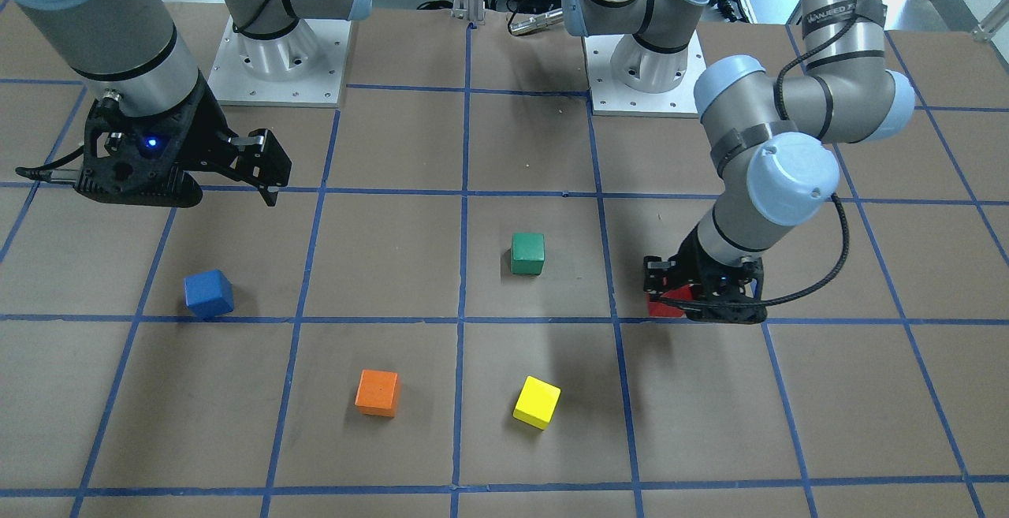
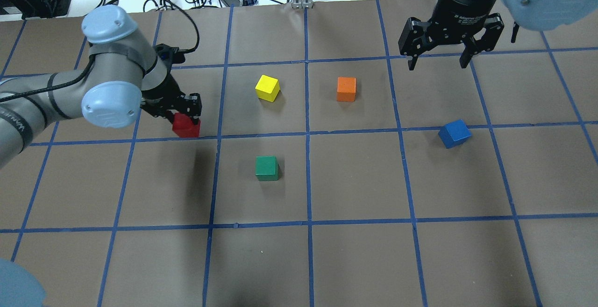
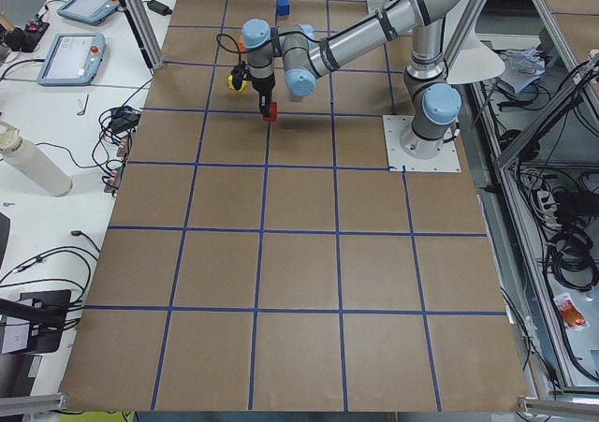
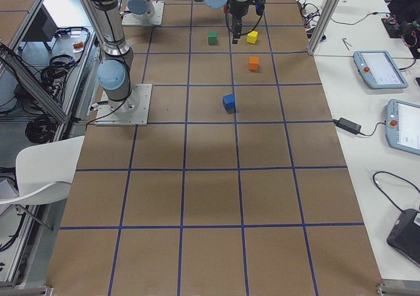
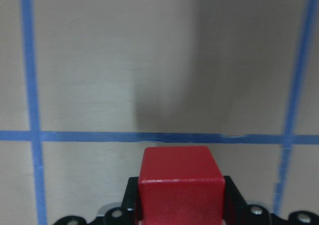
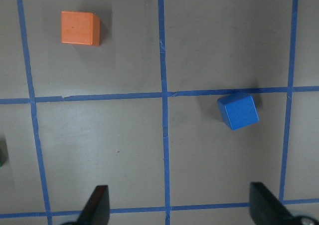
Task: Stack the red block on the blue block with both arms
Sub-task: 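Carry the red cube with the left gripper to the table center and release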
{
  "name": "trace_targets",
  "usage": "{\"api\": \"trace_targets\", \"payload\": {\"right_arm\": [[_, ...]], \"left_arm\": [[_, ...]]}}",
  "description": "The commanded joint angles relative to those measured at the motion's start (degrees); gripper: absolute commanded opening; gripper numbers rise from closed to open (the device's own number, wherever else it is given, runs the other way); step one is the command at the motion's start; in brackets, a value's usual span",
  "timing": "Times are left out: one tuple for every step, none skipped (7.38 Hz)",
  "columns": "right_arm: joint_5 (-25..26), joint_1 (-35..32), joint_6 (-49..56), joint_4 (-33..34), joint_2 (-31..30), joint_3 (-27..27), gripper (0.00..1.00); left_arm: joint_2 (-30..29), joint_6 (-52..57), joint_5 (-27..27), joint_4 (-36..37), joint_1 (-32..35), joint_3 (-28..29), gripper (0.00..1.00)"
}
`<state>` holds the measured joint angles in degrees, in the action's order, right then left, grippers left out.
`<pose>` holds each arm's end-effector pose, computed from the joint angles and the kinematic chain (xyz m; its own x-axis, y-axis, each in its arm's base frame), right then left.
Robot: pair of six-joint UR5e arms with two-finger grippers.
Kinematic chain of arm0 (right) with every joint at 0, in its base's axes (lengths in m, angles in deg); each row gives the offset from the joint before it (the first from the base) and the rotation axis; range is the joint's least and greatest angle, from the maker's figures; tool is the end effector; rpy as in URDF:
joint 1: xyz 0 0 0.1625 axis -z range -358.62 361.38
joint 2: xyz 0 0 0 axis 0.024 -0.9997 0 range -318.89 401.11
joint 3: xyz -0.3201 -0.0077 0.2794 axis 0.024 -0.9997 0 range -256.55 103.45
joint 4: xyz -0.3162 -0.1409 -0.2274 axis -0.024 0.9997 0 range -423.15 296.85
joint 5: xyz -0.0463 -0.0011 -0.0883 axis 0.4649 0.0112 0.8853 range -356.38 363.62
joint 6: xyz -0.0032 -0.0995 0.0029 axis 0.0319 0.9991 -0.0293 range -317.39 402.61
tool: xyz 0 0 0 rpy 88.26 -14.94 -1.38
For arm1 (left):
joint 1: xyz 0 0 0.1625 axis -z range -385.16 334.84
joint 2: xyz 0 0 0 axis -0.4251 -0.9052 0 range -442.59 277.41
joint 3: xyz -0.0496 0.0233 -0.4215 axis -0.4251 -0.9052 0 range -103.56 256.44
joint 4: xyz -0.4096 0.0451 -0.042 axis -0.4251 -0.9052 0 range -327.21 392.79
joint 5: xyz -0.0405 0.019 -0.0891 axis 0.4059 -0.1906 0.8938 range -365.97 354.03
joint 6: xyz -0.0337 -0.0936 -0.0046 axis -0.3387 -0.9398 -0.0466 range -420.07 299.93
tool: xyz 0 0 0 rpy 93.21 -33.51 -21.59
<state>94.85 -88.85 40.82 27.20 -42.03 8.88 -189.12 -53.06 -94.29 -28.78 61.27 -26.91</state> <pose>0.1333 -0.5384 0.4658 -0.9994 0.0266 0.0226 0.0273 0.9991 0.0331 -0.1012 -0.5655 0.2725 -0.9977 0.0592 0.0321 0.0599 0.9980 0.0215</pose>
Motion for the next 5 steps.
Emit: {"api": "trace_targets", "payload": {"right_arm": [[-0.2, 0.1, 0.0, 0.0, 0.0, 0.0, 1.00], [0.0, 0.0, 0.0, 0.0, 0.0, 0.0, 1.00], [0.0, 0.0, 0.1, 0.0, 0.1, 0.0, 1.00], [0.1, 0.0, 0.5, 0.0, 0.1, 0.0, 1.00], [0.0, 0.1, 0.6, 0.1, 0.3, 0.0, 1.00]], "left_arm": [[-3.4, -10.7, 4.4, -1.1, 10.0, 8.6, 0.01], [-5.7, -15.1, 4.9, -0.6, 14.2, 11.6, 0.01], [-8.5, -20.2, 4.3, -0.3, 19.6, 13.2, 0.01], [-11.1, -22.8, 4.2, 2.5, 21.5, 13.6, 0.01], [-13.8, -23.9, 4.2, 5.2, 22.5, 14.0, 0.01]]}}
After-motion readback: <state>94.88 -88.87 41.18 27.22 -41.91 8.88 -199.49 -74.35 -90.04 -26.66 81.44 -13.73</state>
